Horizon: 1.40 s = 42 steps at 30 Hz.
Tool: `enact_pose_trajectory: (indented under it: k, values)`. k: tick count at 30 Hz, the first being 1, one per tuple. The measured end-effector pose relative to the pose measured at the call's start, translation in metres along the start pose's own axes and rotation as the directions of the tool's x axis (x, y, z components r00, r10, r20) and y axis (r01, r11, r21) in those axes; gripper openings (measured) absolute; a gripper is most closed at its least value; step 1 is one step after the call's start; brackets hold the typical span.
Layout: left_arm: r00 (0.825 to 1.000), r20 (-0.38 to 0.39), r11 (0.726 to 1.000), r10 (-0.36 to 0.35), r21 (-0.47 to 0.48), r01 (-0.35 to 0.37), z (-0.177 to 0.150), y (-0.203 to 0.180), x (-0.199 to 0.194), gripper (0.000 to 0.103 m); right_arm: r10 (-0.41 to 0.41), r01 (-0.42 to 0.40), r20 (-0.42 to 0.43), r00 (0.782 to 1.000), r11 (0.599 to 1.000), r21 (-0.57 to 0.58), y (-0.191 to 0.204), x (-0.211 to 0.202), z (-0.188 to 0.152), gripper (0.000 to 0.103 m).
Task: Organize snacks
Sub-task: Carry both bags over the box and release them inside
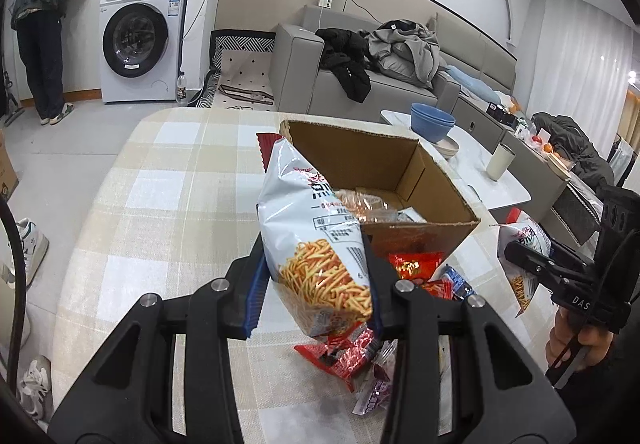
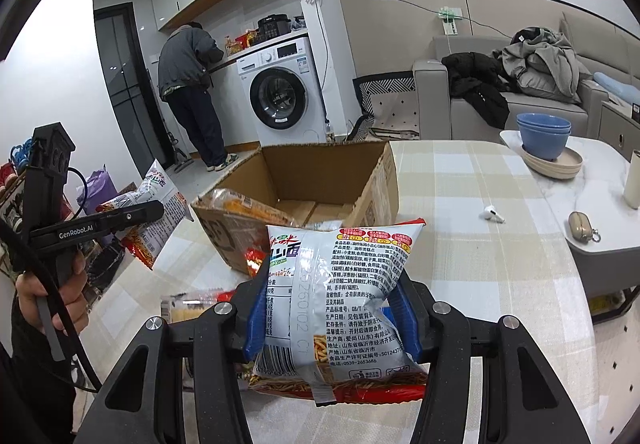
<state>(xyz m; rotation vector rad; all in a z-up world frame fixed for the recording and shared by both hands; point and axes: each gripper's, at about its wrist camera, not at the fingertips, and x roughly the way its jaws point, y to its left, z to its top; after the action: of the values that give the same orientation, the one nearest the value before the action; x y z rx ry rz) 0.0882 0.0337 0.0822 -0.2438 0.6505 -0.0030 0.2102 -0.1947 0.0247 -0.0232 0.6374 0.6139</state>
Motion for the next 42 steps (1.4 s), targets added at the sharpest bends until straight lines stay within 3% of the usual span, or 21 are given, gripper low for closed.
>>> enact_pose_trajectory:
  k: [16,32,42]
  values:
    - [0.998,0.056,0.999,-0.026,0.035,0.024,0.042,-0.009,-0.020,0.037,0.011,-0.011,0.054,0.998,1.000,-0.009,0.010,0.016,0.039,0.053]
    - [0.997,0.040,0.997,-0.065,0.049,0.063,0.074,-0.031,0.022,0.037,0.043,-0.042,0.033,0.999,0.999,-0.033,0.023,0.051,0.065,0.053]
    - [0.999,-0.009,0.995,-0.048,0.085,0.049,0.092,-0.043,0.068,0.037,0.042,-0.042,0.007,0.999,0.998,-0.044,0.025,0.076,0.075,0.053]
